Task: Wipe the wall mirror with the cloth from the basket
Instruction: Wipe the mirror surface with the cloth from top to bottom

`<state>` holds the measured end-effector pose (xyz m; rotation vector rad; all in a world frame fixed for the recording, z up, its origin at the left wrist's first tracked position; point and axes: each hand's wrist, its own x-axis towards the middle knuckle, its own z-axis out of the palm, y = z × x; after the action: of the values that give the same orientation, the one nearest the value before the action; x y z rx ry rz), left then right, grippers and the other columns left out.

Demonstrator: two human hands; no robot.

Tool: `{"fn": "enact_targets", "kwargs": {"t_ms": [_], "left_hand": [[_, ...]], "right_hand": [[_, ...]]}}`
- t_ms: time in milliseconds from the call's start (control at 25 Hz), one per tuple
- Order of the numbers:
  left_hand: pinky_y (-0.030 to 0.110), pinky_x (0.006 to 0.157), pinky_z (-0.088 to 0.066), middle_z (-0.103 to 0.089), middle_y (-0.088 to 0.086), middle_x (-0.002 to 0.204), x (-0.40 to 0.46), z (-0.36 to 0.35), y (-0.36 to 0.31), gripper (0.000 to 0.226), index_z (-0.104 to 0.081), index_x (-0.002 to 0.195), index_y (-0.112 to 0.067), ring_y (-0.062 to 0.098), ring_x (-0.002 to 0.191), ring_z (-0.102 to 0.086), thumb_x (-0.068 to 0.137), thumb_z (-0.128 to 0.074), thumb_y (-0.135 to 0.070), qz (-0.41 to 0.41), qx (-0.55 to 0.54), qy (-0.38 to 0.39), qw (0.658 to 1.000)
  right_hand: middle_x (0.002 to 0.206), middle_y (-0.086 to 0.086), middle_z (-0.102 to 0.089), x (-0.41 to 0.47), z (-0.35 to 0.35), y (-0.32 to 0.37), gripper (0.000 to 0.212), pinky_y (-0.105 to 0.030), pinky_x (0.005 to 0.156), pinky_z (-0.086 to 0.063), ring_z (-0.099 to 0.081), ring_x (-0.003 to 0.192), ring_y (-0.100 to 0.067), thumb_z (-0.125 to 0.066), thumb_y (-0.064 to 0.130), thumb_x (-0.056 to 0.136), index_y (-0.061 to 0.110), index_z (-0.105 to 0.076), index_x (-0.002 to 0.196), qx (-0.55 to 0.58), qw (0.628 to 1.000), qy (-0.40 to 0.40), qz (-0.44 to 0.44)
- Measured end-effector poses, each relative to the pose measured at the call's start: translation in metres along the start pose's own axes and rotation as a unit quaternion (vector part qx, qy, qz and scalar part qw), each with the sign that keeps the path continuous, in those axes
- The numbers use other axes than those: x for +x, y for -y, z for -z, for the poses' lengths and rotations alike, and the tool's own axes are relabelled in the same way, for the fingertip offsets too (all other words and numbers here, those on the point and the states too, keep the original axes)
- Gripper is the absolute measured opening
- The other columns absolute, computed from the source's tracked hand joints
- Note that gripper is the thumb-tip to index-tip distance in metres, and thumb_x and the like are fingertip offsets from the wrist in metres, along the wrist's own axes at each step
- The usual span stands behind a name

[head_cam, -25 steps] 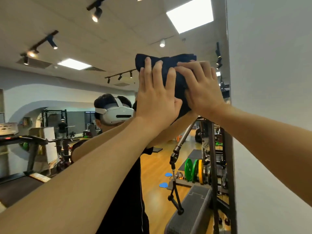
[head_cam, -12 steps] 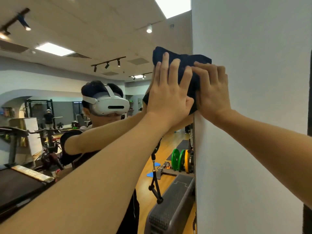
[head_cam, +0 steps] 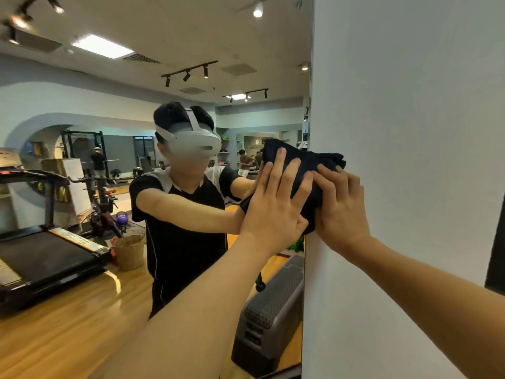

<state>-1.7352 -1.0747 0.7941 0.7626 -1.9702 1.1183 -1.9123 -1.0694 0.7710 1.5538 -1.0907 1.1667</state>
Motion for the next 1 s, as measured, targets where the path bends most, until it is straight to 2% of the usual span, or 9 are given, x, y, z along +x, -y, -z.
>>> {"fn": "enact_targets", "kwargs": {"t_ms": [160,440,600,760,1000], "left_hand": [[0.056,0.127,-0.013,-0.027,0.023,0.163,-0.031,-0.002,-0.004,0.075,-0.031,0.154,-0.010,0.046,0.156,-0.008,0.083,-0.043,-0.032,-0.018,0.015,0.044,0.999],[0.055,0.127,-0.018,-0.026,0.023,0.164,-0.072,0.015,0.022,0.071,-0.033,0.154,-0.008,0.043,0.156,-0.009,0.087,-0.048,-0.029,-0.018,0.028,0.071,0.997],[0.054,0.127,-0.017,-0.025,0.022,0.165,-0.118,0.038,0.066,0.073,-0.034,0.155,-0.008,0.042,0.157,-0.008,0.086,-0.047,-0.028,-0.017,0.037,0.081,0.996],[0.053,0.128,-0.015,-0.023,0.021,0.165,-0.169,0.072,0.126,0.080,-0.029,0.156,-0.009,0.041,0.157,-0.008,0.082,-0.051,-0.030,-0.023,0.067,0.093,0.993],[0.056,0.127,-0.018,-0.027,0.021,0.164,-0.234,0.122,0.215,0.078,-0.031,0.156,-0.010,0.039,0.158,-0.009,0.082,-0.050,-0.028,-0.016,0.065,0.104,0.992]], "right_hand": [[0.147,-0.014,-0.042,-0.031,0.004,0.022,0.055,-0.058,0.094,-0.046,-0.038,0.128,-0.043,-0.043,0.026,0.091,0.012,-0.040,0.144,0.013,0.998,0.047,-0.027],[0.150,-0.016,-0.044,-0.039,0.008,0.084,0.064,-0.056,0.102,-0.041,-0.037,0.134,-0.047,-0.047,0.032,0.084,0.011,-0.042,0.145,0.024,0.990,0.118,-0.066],[0.150,-0.015,-0.045,-0.035,0.002,0.140,0.068,-0.058,0.103,-0.041,-0.039,0.136,-0.048,-0.056,0.030,0.080,0.011,-0.043,0.144,0.045,0.987,0.149,-0.039],[0.149,-0.015,-0.044,-0.025,-0.009,0.218,0.069,-0.060,0.099,-0.044,-0.039,0.135,-0.051,-0.052,0.034,0.079,0.011,-0.043,0.144,0.073,0.985,0.153,-0.025],[0.149,-0.013,-0.041,-0.002,-0.026,0.327,0.071,-0.057,0.097,-0.041,-0.034,0.136,-0.049,-0.051,0.038,0.079,0.011,-0.044,0.145,0.090,0.985,0.148,0.001]]}}
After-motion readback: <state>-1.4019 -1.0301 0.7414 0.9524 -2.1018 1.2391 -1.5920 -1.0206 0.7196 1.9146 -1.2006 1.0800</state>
